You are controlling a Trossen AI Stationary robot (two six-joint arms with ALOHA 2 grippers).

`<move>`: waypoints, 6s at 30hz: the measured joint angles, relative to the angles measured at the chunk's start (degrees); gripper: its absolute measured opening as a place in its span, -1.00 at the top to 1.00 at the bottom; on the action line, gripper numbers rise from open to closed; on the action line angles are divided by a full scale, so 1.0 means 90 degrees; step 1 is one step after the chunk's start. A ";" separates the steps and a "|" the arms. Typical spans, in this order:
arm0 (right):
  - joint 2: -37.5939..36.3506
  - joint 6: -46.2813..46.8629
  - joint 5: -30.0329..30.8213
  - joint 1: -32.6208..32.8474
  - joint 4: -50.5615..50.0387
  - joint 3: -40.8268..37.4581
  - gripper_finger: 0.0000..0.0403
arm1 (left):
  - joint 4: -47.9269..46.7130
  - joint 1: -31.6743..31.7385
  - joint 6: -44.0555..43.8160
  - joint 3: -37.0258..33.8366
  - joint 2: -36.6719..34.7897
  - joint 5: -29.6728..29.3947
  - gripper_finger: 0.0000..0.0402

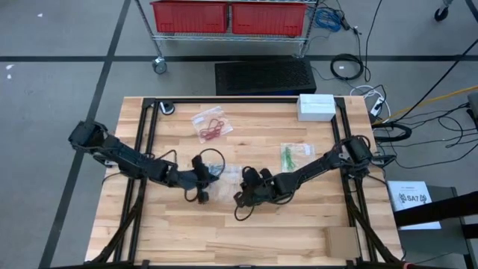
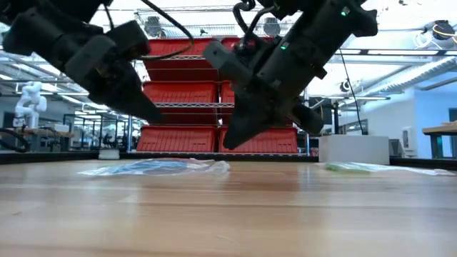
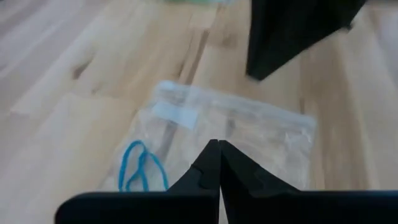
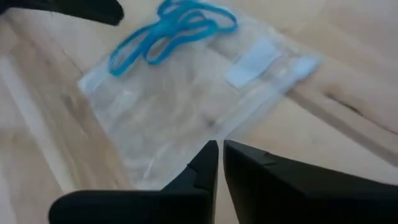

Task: Sort rubber bands
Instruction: Close the zip bag

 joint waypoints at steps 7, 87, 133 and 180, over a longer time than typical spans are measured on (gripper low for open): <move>0.0000 -0.0668 -0.0188 -0.0081 0.0128 -0.0017 0.91 | 0.2162 0.0003 0.0156 -0.1255 -0.1057 0.0648 0.98; -0.1331 -0.4262 -0.0541 0.0266 0.0308 0.0039 1.00 | 0.2860 0.0290 0.1716 -0.0772 -0.0711 0.1646 0.19; -0.1480 -0.4720 -0.0893 -0.0068 0.1473 0.0048 0.22 | 0.3036 0.0081 0.1830 -0.0751 -0.0520 0.1739 1.00; -0.0654 -0.4519 -0.1014 -0.0079 -0.1333 0.1486 0.95 | 0.3219 0.0083 0.1830 -0.0751 -0.0517 0.1566 1.00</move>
